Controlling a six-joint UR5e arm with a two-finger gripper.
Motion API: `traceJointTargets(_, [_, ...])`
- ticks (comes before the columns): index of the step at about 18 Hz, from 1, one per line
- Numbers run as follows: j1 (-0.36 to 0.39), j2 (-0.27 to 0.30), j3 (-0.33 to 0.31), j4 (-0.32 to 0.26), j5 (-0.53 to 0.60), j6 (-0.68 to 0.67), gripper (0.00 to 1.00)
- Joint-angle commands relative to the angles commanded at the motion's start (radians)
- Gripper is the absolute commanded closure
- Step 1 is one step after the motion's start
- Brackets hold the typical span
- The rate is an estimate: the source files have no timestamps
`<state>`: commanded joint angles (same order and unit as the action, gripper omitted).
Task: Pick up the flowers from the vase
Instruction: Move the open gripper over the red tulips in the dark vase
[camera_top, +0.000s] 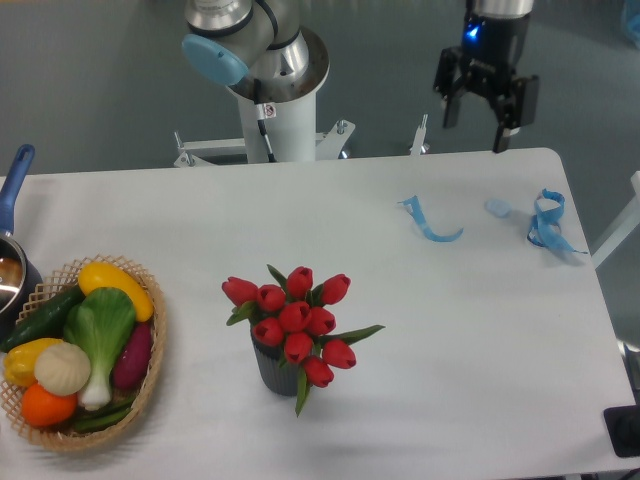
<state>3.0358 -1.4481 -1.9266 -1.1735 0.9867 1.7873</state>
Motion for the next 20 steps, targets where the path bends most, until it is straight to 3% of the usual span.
traceJointTargets(4, [-0.041,-0.002,-0.054,0.002,-0.149,-0.129,0.00])
traceJointTargets(8, [-0.061,-0.012,-0.054,0.005,-0.174,-0.224,0.00])
traceJointTargets(13, [-0.168,-0.132,-0.045,0.058,-0.374,-0.236,0.00])
traceJointTargets(17, [-0.264,-0.199,-0.032,0.223,-0.384,-0.380,0.00])
traceJointTargets(20, [-0.311,-0.236,-0.028,0.310,-0.384,-0.472,0.00])
